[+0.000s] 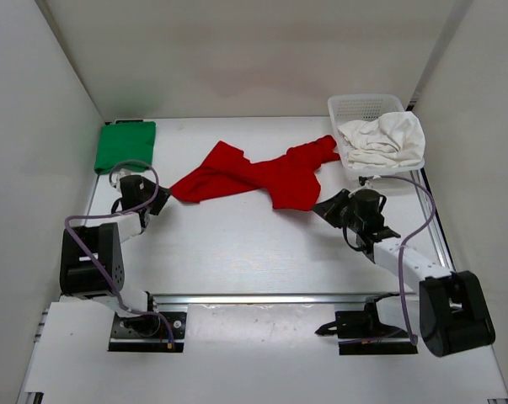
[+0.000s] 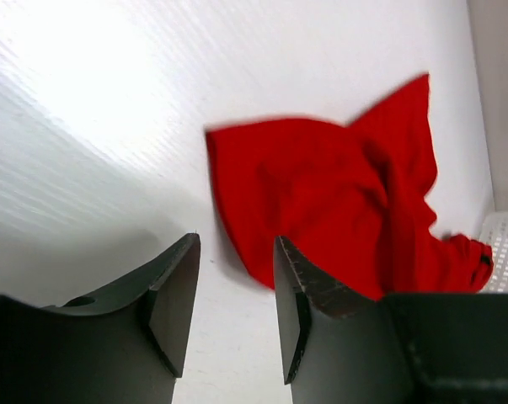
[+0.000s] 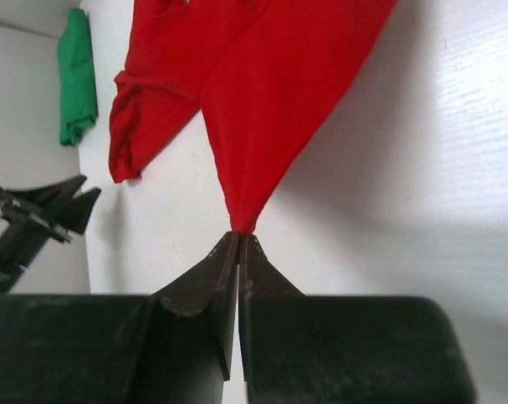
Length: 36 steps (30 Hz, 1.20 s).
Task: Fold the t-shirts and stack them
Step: Flatten out the tshirt
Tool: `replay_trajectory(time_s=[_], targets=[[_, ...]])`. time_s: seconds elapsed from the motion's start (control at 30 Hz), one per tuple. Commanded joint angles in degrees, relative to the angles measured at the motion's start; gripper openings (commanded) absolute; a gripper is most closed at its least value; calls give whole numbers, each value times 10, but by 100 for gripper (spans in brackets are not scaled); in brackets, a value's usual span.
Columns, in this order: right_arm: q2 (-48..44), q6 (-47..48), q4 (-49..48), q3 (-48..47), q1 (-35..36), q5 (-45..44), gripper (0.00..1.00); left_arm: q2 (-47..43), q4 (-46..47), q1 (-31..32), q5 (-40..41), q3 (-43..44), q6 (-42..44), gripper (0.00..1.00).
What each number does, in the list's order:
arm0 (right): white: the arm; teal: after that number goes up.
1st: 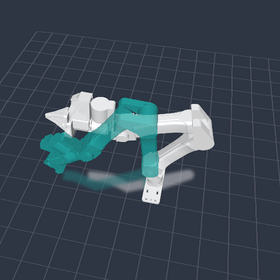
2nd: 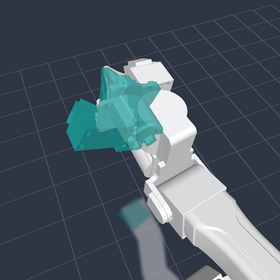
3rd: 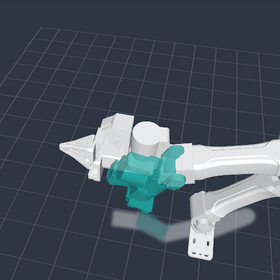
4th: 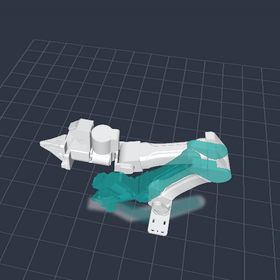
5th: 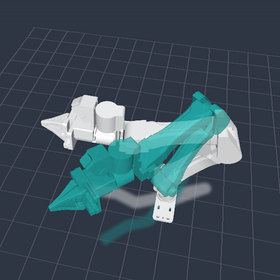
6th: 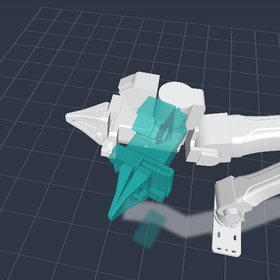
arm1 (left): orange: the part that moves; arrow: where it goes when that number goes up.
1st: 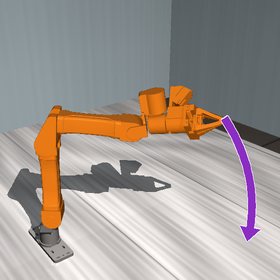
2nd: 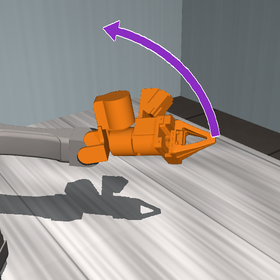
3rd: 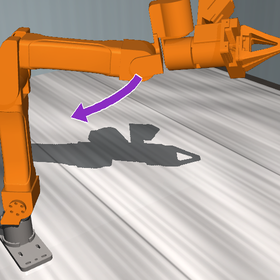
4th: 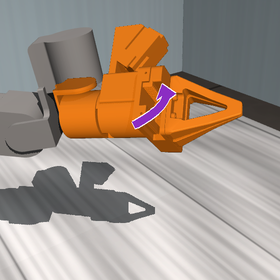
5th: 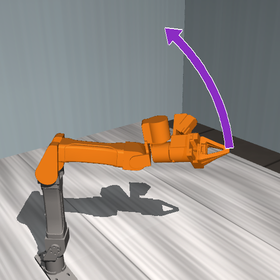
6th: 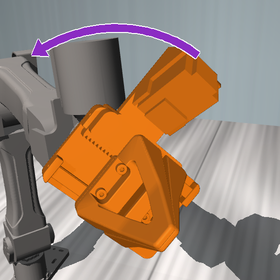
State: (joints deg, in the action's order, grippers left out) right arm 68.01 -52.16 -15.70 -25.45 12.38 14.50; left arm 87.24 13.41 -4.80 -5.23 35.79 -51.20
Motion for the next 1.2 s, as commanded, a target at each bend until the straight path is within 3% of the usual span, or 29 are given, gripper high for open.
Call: replay_trajectory(time_s=[0.0, 0.13, 0.23, 0.5, 0.63, 0.7, 0.77, 0.8, 0.83, 0.93, 1.07, 1.17], targets=[[-37, 51, 24, 23, -17, 17, 0, 20, 7, -18, -17, 21, -24, 50], [-63, 85, 35, 19, -27, 26, 0, 55, -12, -7, -6, 39, -2, 58], [-66, 92, 32, 25, -17, 18, 0, 95, 4, -11, -34, 50, -26, 59], [-46, 89, 10, 29, -19, 41, 0, 127, -40, 4, 13, 97, 6, 38], [-48, 85, 6, 29, -23, 46, 1, 142, -49, 15, 24, 103, 29, 41], [-47, 84, 5, 27, -22, 44, 0, 147, -60, 15, 22, 114, 35, 32], [-56, 85, 7, 27, -15, 41, 0, 147, -63, 22, 30, 125, 42, 17], [-56, 84, 9, 28, -16, 33, 0, 141, -61, 18, 28, 126, 41, 5], [-59, 79, 9, 29, -17, 37, 0, 142, -58, 22, 29, 130, 38, 0], [-55, 73, -2, 24, -24, 47, 0, 149, -93, 22, 33, 195, 49, 0], [-45, 61, -6, -12, -17, 44, 0, 143, -162, 37, 1, 360, 61, 0], [-56, 63, 4, -27, -7, 34, 0, 88, -220, 65, 18, 468, 100, 0]])
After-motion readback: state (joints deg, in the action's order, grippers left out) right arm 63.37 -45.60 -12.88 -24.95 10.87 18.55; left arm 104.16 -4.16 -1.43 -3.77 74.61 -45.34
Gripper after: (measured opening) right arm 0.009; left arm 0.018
